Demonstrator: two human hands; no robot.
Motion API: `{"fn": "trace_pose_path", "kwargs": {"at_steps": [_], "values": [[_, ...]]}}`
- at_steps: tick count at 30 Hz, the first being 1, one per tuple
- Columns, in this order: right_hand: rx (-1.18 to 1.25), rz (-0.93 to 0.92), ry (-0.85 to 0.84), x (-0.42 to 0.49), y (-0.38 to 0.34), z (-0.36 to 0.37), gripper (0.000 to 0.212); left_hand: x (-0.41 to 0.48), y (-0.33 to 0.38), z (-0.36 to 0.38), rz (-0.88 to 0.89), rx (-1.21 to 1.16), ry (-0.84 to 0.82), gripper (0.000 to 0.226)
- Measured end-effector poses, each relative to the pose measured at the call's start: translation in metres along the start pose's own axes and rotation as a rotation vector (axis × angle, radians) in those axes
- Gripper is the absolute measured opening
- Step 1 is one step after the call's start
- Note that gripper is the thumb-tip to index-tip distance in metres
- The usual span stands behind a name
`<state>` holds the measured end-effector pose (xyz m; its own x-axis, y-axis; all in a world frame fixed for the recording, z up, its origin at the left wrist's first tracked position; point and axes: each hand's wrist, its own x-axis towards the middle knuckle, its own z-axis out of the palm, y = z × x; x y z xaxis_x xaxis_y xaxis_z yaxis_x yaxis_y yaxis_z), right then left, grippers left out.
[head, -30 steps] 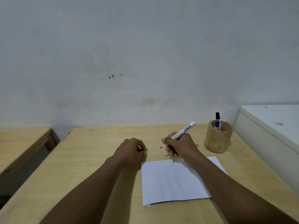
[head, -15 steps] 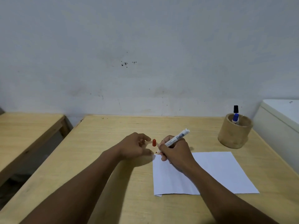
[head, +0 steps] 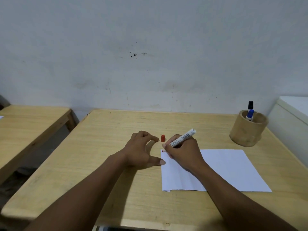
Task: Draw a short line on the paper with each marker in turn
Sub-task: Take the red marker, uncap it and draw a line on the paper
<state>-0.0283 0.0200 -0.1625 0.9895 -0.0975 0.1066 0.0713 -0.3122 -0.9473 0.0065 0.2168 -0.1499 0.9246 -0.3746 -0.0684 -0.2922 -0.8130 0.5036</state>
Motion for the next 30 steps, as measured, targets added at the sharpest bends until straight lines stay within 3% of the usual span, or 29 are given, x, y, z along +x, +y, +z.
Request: {"fn": "trace_pose_path", "kwargs": {"at_steps": [10,13,17,21,24,27,30], "values": [[0.096,0.065,-0.059,0.003,0.000,-0.002,0.014,0.002,-0.002,0.000,-0.013,-0.031,-0.026,0.095],[0.219,0.106,0.047,0.006,-0.010,-0.008,0.015,0.003,-0.002,-0.001,-0.030,-0.040,-0.048,0.097],[0.631,0.329,0.269,0.017,-0.021,-0.029,0.011,0.014,0.008,-0.013,-0.085,-0.146,-0.053,0.096],[0.710,0.307,0.328,0.030,-0.035,-0.062,0.009,0.034,0.022,-0.019,-0.039,-0.161,-0.043,0.067],[0.685,0.291,0.199,0.031,-0.048,-0.090,0.003,0.047,0.028,-0.014,-0.002,-0.125,-0.002,0.011],[0.671,0.323,0.122,0.030,-0.055,-0.114,0.010,0.055,0.040,-0.019,0.008,-0.342,0.093,0.007],[0.712,0.340,0.154,0.031,-0.061,-0.123,0.013,0.060,0.065,-0.031,-0.008,-0.837,0.126,0.010]]}}
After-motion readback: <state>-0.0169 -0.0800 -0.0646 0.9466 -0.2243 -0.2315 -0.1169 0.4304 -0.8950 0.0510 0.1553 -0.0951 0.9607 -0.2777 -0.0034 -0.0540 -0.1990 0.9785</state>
